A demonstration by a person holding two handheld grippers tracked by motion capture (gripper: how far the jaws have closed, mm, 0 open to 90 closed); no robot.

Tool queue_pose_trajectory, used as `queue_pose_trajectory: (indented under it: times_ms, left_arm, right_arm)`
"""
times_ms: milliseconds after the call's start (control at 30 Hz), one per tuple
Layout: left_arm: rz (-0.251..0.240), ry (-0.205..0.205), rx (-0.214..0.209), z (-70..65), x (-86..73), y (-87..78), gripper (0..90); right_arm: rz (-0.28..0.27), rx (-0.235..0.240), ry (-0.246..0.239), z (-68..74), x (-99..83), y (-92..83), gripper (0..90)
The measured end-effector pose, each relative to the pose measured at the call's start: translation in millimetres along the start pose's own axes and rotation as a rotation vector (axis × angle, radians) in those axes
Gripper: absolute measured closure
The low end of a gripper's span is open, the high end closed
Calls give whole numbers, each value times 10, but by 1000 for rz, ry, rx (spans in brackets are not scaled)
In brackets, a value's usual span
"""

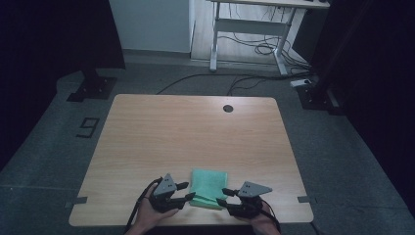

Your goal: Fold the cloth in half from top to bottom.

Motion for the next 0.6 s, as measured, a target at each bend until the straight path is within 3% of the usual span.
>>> queue_pose_trajectory:
  times_ms: [133, 233, 333, 400, 433, 600]
  left_arm:
    - [20, -31, 10, 140, 141, 170, 514]
    - [58, -46, 4, 200, 149, 326, 517]
    - [128, -20, -8, 176, 57, 474, 512]
    - [142, -18, -11, 167, 23, 501, 508]
    - [171, -16, -10, 161, -55, 542, 504]
    - [186, 2, 9, 136, -138, 569, 502]
  right_arm:
    - [4, -47, 33, -149, 103, 103, 516]
    - [67, -57, 45, -184, 68, 313, 479]
    - [107, -62, 44, -138, -3, 396, 408]
    - [126, -77, 39, -122, -50, 414, 379]
    - [152, -100, 25, -95, -137, 408, 357]
    - [162, -130, 2, -89, -195, 380, 357]
Point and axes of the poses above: each handheld gripper's, and its own axes: y roughly forward along the jaws, x roughly out of its top, z roughly to its left, the point moved 9 cm from there along y, roughly forward along the jaws, and after that the axes turned 4 degrees about -x, right-handed, at the moved point
